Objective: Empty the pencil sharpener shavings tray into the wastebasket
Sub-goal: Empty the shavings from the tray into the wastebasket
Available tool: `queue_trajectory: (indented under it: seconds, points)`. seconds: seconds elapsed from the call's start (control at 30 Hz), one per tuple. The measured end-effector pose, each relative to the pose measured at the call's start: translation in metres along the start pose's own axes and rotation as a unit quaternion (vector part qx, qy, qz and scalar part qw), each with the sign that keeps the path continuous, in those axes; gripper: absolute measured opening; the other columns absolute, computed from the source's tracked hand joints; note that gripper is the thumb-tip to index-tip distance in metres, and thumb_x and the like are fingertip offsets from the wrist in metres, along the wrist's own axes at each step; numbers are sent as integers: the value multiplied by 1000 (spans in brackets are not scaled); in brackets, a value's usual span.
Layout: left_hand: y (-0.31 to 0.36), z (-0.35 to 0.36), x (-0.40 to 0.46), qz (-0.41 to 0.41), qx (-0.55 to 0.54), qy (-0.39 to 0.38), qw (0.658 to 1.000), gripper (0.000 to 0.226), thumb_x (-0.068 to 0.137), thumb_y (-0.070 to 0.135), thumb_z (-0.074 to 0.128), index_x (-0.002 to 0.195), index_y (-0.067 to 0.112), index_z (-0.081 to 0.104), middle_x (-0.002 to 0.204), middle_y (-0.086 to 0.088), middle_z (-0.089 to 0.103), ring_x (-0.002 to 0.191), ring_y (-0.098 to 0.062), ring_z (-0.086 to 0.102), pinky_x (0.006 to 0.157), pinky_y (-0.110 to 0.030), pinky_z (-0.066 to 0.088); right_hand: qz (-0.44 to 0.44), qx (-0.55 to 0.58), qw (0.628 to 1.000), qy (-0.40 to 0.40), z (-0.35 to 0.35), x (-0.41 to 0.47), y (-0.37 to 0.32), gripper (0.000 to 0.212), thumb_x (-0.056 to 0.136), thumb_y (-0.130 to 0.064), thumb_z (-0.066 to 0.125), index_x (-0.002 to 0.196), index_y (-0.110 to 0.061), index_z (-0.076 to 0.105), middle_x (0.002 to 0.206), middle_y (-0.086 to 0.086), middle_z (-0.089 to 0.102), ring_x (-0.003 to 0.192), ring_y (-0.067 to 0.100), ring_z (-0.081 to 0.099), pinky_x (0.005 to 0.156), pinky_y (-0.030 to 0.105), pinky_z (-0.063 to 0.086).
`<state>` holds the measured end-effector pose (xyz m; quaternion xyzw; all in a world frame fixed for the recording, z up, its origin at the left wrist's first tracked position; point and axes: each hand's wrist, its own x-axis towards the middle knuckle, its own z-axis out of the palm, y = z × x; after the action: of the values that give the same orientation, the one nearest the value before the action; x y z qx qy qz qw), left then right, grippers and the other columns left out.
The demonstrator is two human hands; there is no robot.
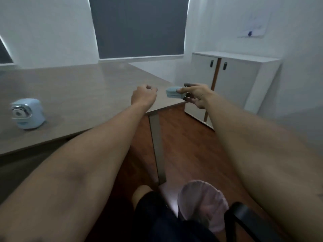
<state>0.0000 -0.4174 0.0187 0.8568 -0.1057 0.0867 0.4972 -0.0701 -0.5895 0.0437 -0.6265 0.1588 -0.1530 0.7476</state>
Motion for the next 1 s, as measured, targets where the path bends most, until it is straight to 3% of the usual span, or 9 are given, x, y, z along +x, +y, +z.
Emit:
queue_trajectory:
  seconds: [0.13,0.3,0.4,0.5,0.63,0.7,0.83,0.9,1.0]
  points:
    - [8,65,-26,4,6,-79,997,40,86,39,49,112,16,68,122,-11,67,114,-31,58,85,-28,40,18,-18,998,50,-65,-13,10,58,71,10,79,125,2,61,127,22,64,116,33,65,88,36,58]
    - [-12,141,-61,-27,-16,-138,990,41,85,39,49,113,17,69,118,-11,68,114,-30,58,99,-36,46,82,-80,991,69,-129,-15,57,65,68,10,81,128,2,60,128,20,64,118,29,64,93,39,56]
    - [-40,179,-80,-58,-36,-159,985,41,86,36,48,116,16,67,122,-11,65,121,-28,52,101,-33,42,129,-101,985,61,-157,-9,100,64,66,12,81,126,3,60,124,20,65,109,29,67,87,38,58]
    - [-81,219,-93,-93,-18,-174,980,40,86,35,49,117,17,66,121,-9,66,118,-28,54,97,-31,42,175,-138,974,49,-185,-2,153,63,66,14,81,125,4,61,110,14,64,86,20,68,87,38,58]
    - [-147,264,-117,-142,17,-209,967,39,88,34,52,121,19,62,123,-8,66,114,-30,58,98,-37,47,233,-233,944,18,-214,0,236,63,67,12,81,127,7,60,107,12,61,94,23,64,88,37,57]
    - [-175,284,-130,-165,46,-231,958,38,88,35,52,123,20,61,126,-9,64,116,-32,56,97,-36,46,264,-284,922,-7,-228,-1,274,63,68,7,83,127,6,61,108,12,61,94,22,63,82,31,58]
    - [-209,308,-150,-188,116,-274,936,45,88,35,55,131,20,56,134,-14,59,123,-36,52,99,-37,43,308,-340,888,-39,-250,-3,330,57,69,1,85,123,4,64,106,14,65,91,20,62,55,16,54]
    - [-224,319,-158,-192,138,-300,924,53,89,35,58,137,17,49,139,-18,53,127,-38,49,103,-40,42,324,-363,872,-50,-256,-3,357,54,68,-1,86,118,4,66,104,12,66,90,18,61,62,18,55]
    - [-248,331,-172,-235,168,-308,907,64,87,36,60,146,22,37,145,-20,44,130,-41,45,106,-42,40,320,-422,843,-88,-261,-1,391,53,64,-8,89,113,2,70,104,9,69,91,19,62,85,35,55]
